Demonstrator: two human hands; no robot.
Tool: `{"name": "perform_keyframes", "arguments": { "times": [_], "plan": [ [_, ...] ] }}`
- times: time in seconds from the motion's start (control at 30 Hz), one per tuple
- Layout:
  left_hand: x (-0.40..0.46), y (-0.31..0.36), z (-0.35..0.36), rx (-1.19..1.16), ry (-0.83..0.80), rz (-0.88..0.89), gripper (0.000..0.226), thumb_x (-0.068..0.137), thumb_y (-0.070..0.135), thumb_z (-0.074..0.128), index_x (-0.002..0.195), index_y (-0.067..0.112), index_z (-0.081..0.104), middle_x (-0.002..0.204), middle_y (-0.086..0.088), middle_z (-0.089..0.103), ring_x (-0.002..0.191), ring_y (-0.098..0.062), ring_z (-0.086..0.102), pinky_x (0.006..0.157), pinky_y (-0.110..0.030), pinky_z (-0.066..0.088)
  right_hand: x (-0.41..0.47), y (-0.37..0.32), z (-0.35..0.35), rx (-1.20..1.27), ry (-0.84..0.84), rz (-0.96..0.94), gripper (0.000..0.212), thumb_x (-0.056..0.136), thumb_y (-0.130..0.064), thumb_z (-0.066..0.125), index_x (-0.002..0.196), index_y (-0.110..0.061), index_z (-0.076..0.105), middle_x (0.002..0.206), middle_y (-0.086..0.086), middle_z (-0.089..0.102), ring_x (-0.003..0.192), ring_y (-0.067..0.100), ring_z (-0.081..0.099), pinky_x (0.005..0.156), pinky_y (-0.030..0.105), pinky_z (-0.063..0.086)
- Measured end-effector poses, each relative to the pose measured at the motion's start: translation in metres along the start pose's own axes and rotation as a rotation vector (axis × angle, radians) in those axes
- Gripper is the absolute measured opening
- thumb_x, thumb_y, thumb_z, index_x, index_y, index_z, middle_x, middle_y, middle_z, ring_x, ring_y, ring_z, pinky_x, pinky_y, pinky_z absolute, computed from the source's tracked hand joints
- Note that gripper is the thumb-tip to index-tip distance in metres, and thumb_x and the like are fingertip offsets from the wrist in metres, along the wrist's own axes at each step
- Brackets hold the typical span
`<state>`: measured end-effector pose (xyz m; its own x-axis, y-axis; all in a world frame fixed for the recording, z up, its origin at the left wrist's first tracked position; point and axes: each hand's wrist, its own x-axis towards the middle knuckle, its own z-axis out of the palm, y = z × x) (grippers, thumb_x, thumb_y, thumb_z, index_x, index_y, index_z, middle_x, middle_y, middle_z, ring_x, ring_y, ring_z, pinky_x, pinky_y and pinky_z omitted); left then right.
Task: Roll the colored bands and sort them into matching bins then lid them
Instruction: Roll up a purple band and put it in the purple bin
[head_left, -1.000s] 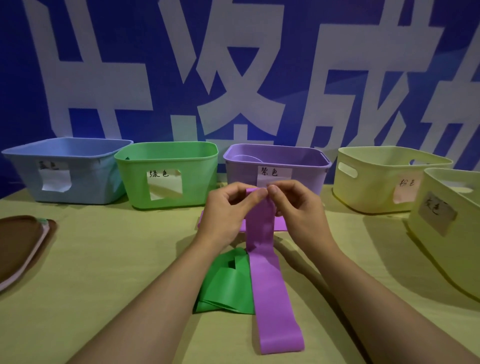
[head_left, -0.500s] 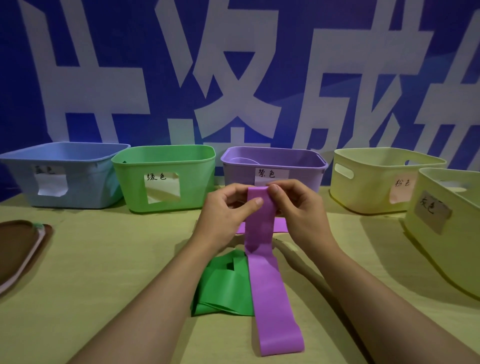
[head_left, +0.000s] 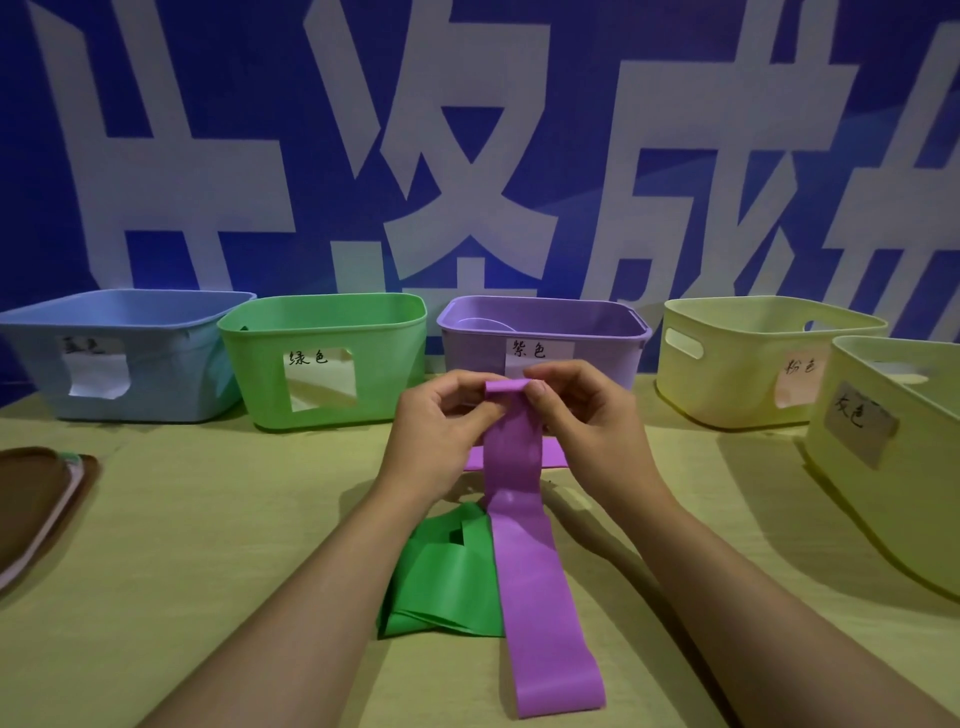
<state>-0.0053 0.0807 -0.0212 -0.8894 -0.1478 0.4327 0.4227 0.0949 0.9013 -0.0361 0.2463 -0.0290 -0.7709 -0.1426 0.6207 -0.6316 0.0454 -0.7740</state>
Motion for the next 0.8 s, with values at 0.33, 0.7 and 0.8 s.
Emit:
{"name": "perform_keyframes", "arguments": {
  "times": [0.33,0.7,0.8],
  "plan": [
    [-0.0019,0.0033,-0.0020,-0.033,-0.057,-0.048,0.027,0.086,0.002,0.078,0.105,0.021,0.076,0.101,-0.002,0.080,0.098,-0.019,0.076,0.084,-0.030,0.062,-0.0005,0.0022,-0.0020,-0.072,0.006,-0.009,0.016,0.095,-0.021,0.071,0.109,-0.028,0.072,0.097,-0.014,0.074,0.094,0.014,0.071,0.082,0.039,0.063],
    [-0.0023,0.0060,0.0017,-0.021,0.018,-0.090,0.006,0.091,0.017,0.075,0.096,0.015,0.078,0.087,0.000,0.080,0.077,-0.007,0.075,0.068,-0.020,0.059,-0.0025,-0.0021,0.0004,-0.091,-0.033,-0.016,0.018,0.093,-0.015,0.072,0.103,-0.031,0.072,0.094,-0.018,0.073,0.093,0.007,0.069,0.078,0.021,0.057],
    [-0.0020,0.0062,0.0015,-0.037,0.016,-0.065,0.012,0.091,0.011,0.075,0.102,0.007,0.078,0.091,-0.003,0.080,0.081,-0.006,0.074,0.071,-0.020,0.059,-0.0020,-0.0031,-0.0001,-0.099,-0.037,-0.023,0.019,0.093,-0.014,0.072,0.101,-0.032,0.071,0.093,-0.019,0.072,0.090,0.006,0.068,0.076,0.019,0.056]
  ]
}}
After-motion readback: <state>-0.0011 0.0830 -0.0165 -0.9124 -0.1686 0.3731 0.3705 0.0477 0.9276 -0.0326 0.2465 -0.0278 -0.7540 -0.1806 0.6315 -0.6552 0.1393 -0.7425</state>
